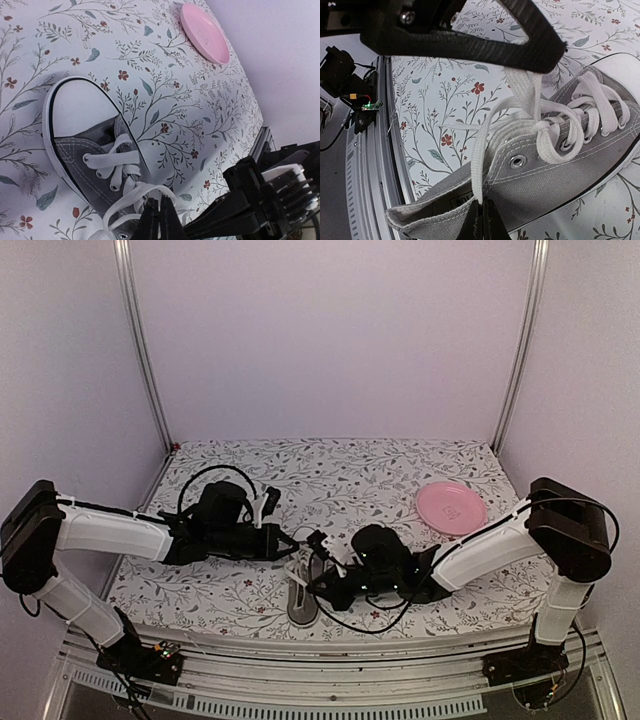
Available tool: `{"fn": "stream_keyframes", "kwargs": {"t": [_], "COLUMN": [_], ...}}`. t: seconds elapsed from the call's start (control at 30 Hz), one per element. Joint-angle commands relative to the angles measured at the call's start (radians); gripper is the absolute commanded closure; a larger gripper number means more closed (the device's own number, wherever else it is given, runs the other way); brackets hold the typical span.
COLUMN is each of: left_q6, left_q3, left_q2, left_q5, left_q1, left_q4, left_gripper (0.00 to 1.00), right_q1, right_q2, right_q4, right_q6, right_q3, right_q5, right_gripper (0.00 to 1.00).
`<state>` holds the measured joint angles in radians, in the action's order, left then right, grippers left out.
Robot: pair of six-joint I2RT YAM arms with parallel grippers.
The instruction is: Tie the shoes
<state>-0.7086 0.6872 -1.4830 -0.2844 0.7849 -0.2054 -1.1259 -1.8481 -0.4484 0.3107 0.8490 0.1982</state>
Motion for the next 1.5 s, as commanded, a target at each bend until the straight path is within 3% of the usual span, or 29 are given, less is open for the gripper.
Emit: {"fn": "stream_keyframes", "kwargs": {"t": [0.0, 0.2, 0.4, 0.73, 1.1, 1.3, 1.37, 1.4, 1.47], "left_q6": [-0.004, -0.005, -0.009, -0.030, -0.071, -0.095, -0.095, -0.094, -0.092], "left_q3": [-0.007, -0.008, -0.012, -0.054, -0.183, -0.249, -0.254, -0.255, -0.255], "left_q2": [0.004, 0.011, 0.016, 0.027, 0.073, 0.111, 0.116, 0.118, 0.120], "left_q5": [-0.011, -0.010, -0.008, -0.024, -0.065, -0.080, -0.081, -0.081, -0.084], "left_q1": [-0.013, -0.013, -0.013, -0.013, -0.013, -0.011, -0.009, -0.008, -0.008], "left_q4": [-0.024, -0.025, -0.024, -0.074, -0.166, -0.218, -0.218, -0.218, -0.218], "left_gripper": [1.00, 1.00, 1.00, 1.00, 1.00, 1.00, 1.00, 1.00, 1.00], "right_q1": [-0.006, -0.005, -0.005, -0.005, -0.003, -0.001, -0.002, -0.001, 0.001], "right_q2": [0.082, 0.150, 0.220, 0.318, 0.278, 0.228, 0.223, 0.220, 0.210], "right_q4": [0.007, 0.069, 0.111, 0.171, 0.219, 0.198, 0.166, 0.147, 0.117], "right_q6": [-0.002, -0.001, -0.010, 0.053, 0.169, 0.173, 0.144, 0.129, 0.101], "right_q3": [0.034, 0.081, 0.070, -0.126, -0.190, -0.183, -0.184, -0.179, -0.166], "right_q5": [-0.041, -0.147, -0.152, -0.112, -0.200, -0.164, -0.131, -0.108, -0.080], "right_gripper": [0.98, 0.98, 0.98, 0.98, 0.98, 0.98, 0.91, 0.77, 0.61]}}
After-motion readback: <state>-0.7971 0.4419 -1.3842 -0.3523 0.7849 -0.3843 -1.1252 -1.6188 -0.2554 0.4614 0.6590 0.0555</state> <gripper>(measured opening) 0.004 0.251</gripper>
